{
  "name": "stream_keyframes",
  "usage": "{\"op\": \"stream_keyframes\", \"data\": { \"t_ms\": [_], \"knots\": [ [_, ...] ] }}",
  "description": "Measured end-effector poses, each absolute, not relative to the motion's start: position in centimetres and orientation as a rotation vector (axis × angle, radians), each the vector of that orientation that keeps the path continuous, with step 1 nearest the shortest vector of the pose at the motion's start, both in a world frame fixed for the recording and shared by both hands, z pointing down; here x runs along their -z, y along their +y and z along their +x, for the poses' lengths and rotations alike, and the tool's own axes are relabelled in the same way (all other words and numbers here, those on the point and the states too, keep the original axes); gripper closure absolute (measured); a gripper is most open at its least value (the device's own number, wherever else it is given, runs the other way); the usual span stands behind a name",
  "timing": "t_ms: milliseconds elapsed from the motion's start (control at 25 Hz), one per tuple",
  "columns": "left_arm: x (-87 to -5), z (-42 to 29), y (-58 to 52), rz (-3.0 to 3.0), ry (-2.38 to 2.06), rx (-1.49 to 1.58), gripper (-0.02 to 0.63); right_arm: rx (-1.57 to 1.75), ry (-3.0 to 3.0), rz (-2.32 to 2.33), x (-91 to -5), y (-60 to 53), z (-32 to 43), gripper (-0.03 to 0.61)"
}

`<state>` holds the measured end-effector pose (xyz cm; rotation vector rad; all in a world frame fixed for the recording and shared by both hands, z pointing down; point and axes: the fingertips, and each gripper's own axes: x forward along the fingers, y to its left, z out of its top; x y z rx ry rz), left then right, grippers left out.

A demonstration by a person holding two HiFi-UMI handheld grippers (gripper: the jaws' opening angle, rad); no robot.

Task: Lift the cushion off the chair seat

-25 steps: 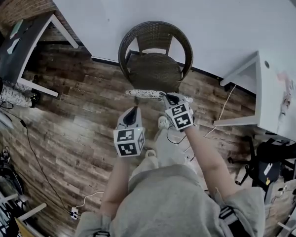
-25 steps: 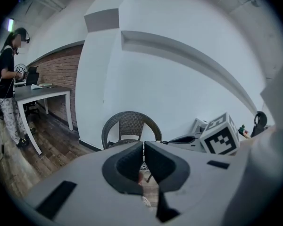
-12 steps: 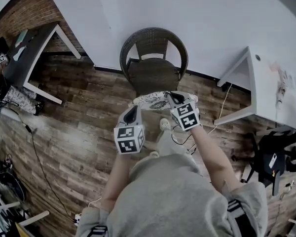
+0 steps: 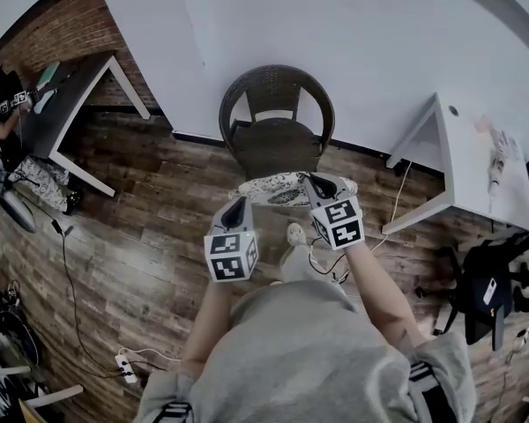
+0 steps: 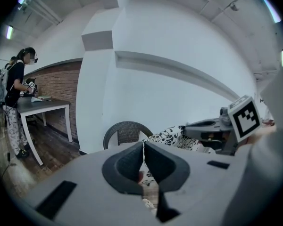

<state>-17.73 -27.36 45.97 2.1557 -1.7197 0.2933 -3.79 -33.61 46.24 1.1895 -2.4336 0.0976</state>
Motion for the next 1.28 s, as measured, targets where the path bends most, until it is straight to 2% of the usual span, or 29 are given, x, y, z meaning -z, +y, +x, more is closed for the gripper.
{"op": "stream_keyframes", "data": {
  "t_ms": [1280],
  "knots": [
    [-46.3, -17.9, -26.9, 2.142, -1.73, -0.303, 0.601, -0.093, -2.477, 1.265, -44.8, -33.2, -3.9, 0.572]
  ]
}}
